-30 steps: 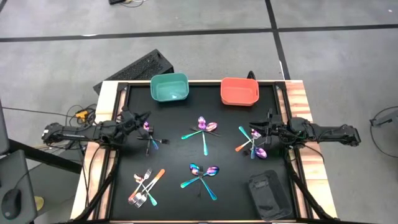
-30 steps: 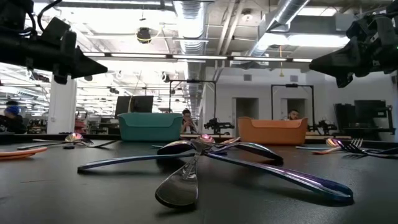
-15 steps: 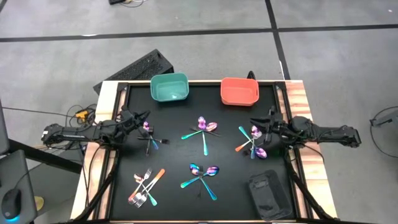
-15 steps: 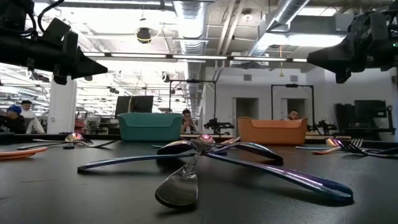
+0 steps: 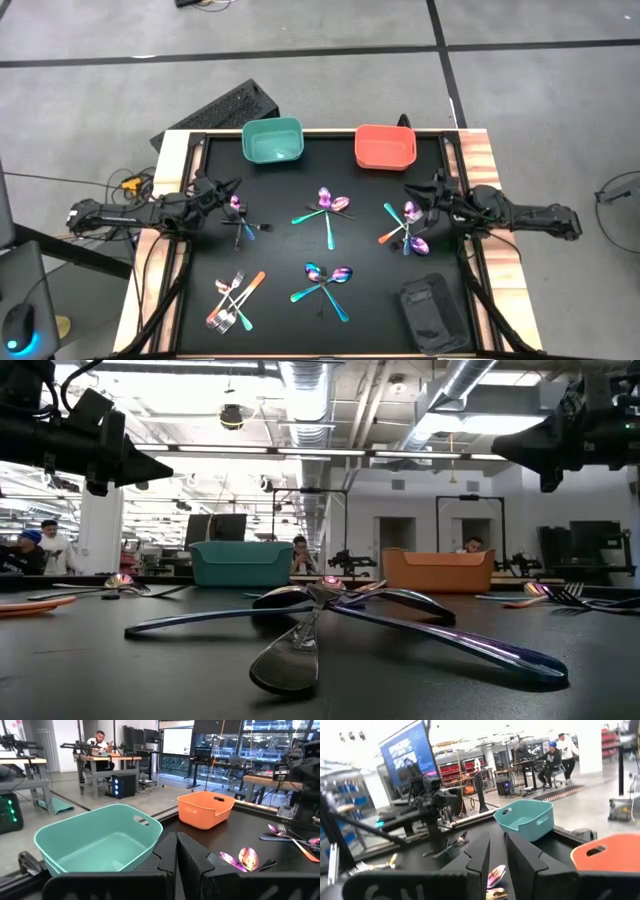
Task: Sort silverware by color (type)
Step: Put the purple spoon into the orange bin
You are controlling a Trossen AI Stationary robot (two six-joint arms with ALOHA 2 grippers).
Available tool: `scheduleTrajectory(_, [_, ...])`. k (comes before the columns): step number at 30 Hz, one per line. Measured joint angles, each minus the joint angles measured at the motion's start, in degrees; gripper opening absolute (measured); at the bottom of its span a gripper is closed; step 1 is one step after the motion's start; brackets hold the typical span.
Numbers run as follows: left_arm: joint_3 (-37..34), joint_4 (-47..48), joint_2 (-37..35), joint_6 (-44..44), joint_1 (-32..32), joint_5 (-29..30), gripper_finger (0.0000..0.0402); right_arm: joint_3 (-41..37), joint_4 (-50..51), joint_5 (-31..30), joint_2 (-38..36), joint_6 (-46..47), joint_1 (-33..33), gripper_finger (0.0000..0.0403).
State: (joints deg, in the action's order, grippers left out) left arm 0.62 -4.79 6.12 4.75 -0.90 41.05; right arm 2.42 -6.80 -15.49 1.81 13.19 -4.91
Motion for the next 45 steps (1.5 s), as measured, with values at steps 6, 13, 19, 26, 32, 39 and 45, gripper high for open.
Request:
scheduleTrajectory(6, [0.1, -3.9, 1.7, 0.5, 1.3, -7.4, 0.0022, 0.1, -2.9, 0.2, 7.0, 9.1, -1.4, 0.0087])
scheduleTrajectory(13, [4.4, -6.9, 11.3, 0.5, 1.4, -10.0, 0.0097, 7.1, -2.3, 0.2, 20.1, 11.8, -1.3, 0.0087])
scheduleTrajectory(19, [7.5, -13.0, 22.9, 0.5, 1.4, -12.9, 0.0136, 15.9, -2.3, -0.1, 30.4, -2.0, -0.6, 0.0087])
scheduleTrajectory(26, [8.3, -18.6, 31.6, -0.4, 1.4, -12.9, 0.0139, 26.0, 16.2, -8.0, 40.3, 7.6, -3.5, 0.0087])
scheduleTrajectory(32, [8.3, -19.3, 35.9, -0.2, 1.6, -12.9, 0.0139, 32.6, 42.7, -6.2, 49.2, 17.6, -7.8, 0.0087])
scheduleTrajectory(39, [8.3, -19.3, 39.9, 0.9, 1.6, -12.8, 0.0139, 34.0, 50.5, 0.1, 57.4, 14.8, -11.3, 0.0099])
scheduleTrajectory(45, [8.3, -19.2, 42.5, 1.8, 1.6, -12.1, 0.0139, 33.9, 51.6, 1.1, 63.0, 13.3, -12.9, 0.015])
